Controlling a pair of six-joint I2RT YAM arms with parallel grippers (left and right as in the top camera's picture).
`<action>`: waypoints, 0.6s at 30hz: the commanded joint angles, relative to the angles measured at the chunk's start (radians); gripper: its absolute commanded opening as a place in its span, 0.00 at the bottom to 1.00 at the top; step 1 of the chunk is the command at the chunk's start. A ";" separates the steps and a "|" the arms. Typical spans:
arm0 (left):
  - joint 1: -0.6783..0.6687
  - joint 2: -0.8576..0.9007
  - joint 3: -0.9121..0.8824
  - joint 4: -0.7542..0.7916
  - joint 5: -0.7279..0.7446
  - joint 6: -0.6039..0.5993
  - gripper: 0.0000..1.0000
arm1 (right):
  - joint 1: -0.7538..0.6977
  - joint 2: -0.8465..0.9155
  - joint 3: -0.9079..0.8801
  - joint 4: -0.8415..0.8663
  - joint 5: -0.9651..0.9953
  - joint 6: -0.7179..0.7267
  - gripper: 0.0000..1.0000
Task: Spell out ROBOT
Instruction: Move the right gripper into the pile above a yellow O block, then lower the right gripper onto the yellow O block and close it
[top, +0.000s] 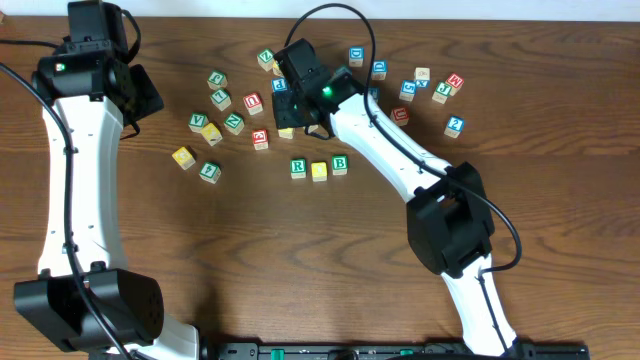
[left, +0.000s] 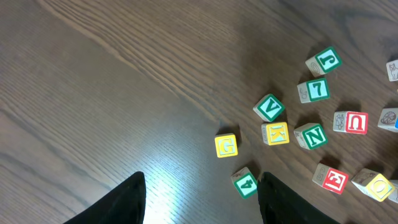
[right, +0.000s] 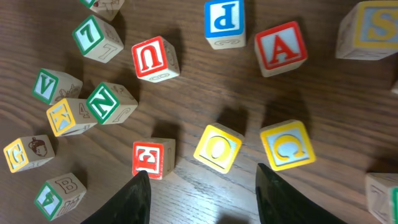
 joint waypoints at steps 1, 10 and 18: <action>0.002 0.014 0.003 -0.003 -0.020 0.005 0.57 | 0.016 0.026 0.018 0.005 0.004 0.025 0.48; 0.002 0.014 0.003 -0.003 -0.020 0.005 0.57 | 0.023 0.044 0.018 0.031 0.018 0.036 0.48; 0.001 0.014 0.003 -0.003 -0.020 0.005 0.57 | 0.035 0.077 0.018 0.050 0.055 0.055 0.47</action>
